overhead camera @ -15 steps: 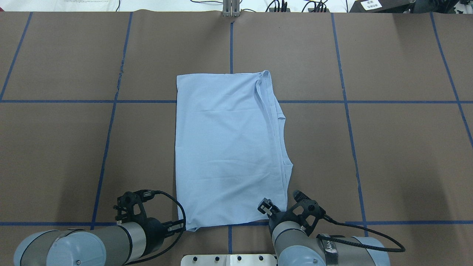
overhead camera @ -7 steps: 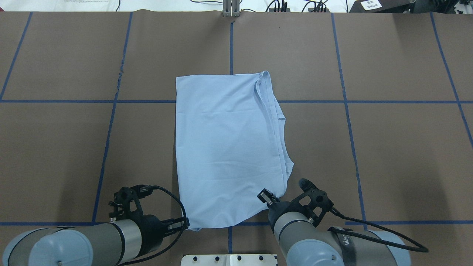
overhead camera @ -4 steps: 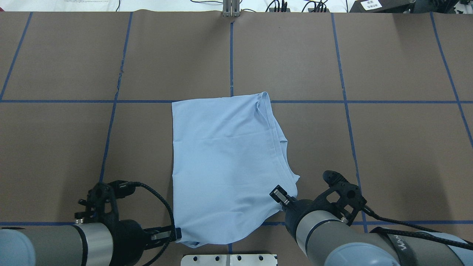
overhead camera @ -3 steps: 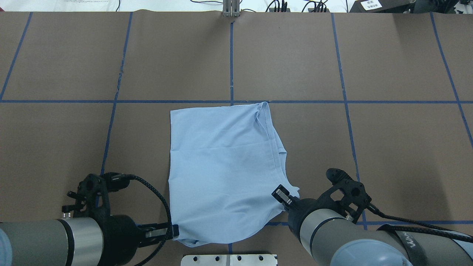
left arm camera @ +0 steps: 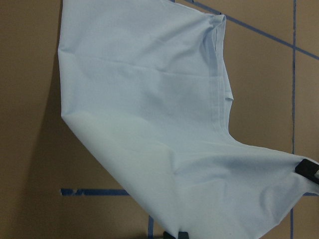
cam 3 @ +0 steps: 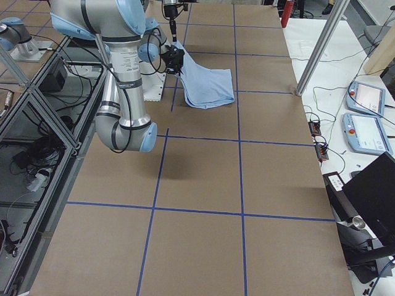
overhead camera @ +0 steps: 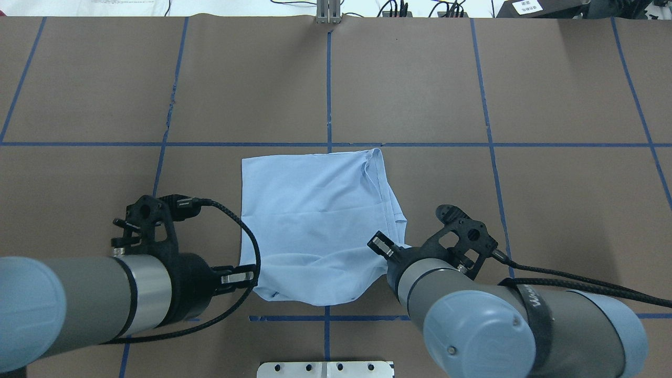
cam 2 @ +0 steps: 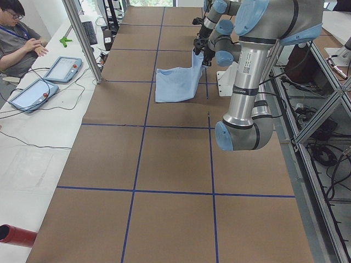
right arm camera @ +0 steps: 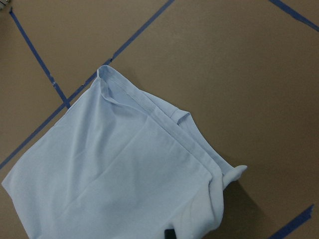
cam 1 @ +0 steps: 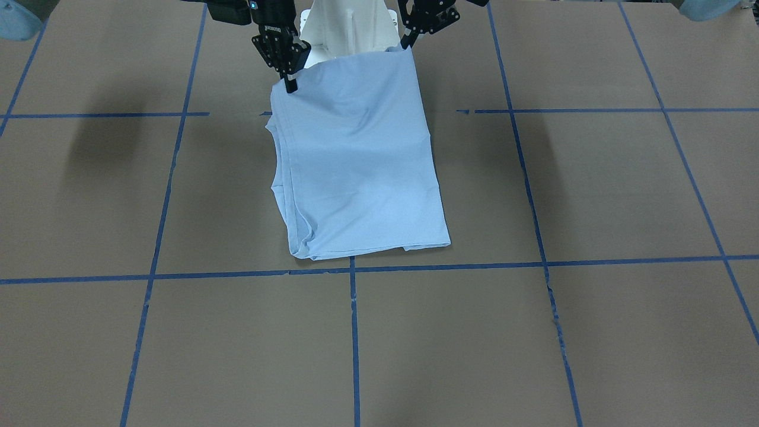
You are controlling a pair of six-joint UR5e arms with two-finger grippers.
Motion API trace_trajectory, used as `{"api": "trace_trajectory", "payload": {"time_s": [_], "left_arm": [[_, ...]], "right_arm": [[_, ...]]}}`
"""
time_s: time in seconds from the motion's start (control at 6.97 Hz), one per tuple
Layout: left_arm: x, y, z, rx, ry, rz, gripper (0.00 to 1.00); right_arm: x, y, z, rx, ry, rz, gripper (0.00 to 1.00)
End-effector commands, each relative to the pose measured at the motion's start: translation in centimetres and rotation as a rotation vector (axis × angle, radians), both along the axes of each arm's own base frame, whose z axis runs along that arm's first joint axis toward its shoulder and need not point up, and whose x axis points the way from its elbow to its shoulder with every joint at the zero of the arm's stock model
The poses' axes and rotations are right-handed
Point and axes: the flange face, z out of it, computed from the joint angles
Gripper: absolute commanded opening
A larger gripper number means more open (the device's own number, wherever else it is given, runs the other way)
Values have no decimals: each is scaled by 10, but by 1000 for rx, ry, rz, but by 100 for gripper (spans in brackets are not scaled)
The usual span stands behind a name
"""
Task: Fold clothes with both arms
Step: 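Lift the near edge with both grippers and fold it away from the robot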
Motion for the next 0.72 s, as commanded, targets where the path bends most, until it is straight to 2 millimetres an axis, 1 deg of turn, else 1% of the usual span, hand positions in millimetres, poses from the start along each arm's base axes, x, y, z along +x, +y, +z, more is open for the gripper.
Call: {"api": "trace_trajectory", "payload": {"time_s": [0.0, 0.14, 0.29, 0.43, 0.57], "left_arm": [[37, -82, 30, 61, -133, -82, 0], [44, -116, 53, 84, -181, -109, 0], [58, -142, 74, 97, -205, -125, 0], [72, -159, 92, 104, -218, -131, 0], [79, -174, 110, 98, -227, -145, 0]], "right_arm": [[-37, -59, 21, 28, 46, 32, 0], [-50, -86, 39, 33, 54, 45, 0], [-70, -111, 44, 35, 65, 65, 0], [-91, -133, 41, 17, 89, 63, 0], [-97, -148, 44, 5, 108, 62, 0]]}}
